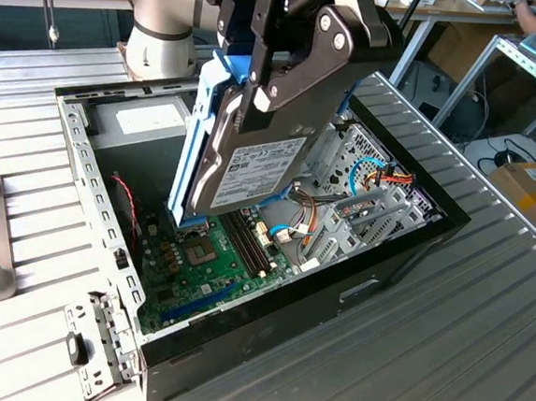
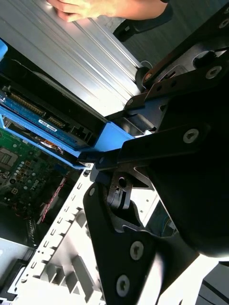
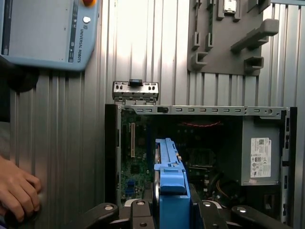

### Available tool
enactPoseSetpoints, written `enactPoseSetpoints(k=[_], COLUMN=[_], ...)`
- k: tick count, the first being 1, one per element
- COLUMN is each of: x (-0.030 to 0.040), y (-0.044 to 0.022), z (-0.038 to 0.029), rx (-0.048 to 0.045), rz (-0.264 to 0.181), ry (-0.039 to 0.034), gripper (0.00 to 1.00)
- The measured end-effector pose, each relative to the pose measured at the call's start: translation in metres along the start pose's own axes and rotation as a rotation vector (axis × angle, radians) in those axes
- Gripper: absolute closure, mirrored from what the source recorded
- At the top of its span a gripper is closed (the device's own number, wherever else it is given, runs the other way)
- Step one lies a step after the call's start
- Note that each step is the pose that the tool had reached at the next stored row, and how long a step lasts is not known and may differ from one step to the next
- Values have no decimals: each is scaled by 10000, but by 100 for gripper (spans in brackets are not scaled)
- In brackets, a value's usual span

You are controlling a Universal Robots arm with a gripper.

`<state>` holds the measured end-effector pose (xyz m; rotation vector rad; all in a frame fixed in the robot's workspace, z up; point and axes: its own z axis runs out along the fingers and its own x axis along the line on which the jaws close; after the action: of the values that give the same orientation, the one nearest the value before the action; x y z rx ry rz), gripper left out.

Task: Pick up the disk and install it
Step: 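Pick up the disk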

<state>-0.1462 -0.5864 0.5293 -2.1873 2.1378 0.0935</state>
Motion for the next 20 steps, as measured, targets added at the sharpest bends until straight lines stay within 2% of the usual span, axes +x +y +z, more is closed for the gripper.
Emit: enactPoseSetpoints(k=[20], x=[21], y=[-136], z=[19], rx=[-1], rz=[0], ry=[2], gripper=[63])
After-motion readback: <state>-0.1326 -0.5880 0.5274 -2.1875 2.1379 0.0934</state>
